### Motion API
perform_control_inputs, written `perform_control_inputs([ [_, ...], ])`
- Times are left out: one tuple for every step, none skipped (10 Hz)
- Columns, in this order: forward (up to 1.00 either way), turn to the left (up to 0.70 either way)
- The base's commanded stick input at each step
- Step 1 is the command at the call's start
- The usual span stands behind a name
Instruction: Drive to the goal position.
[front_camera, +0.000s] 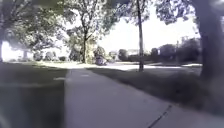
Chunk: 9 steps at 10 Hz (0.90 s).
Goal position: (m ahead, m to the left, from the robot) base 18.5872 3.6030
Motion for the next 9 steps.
perform_control_inputs([
  [1.0,0.19],
  [1.0,0.02],
  [1.0,0.0],
  [1.0,0.02],
  [1.0,0.02],
  [1.0,0.0],
  [1.0,0.01],
  [1.0,0.02],
  [1.0,0.03],
])
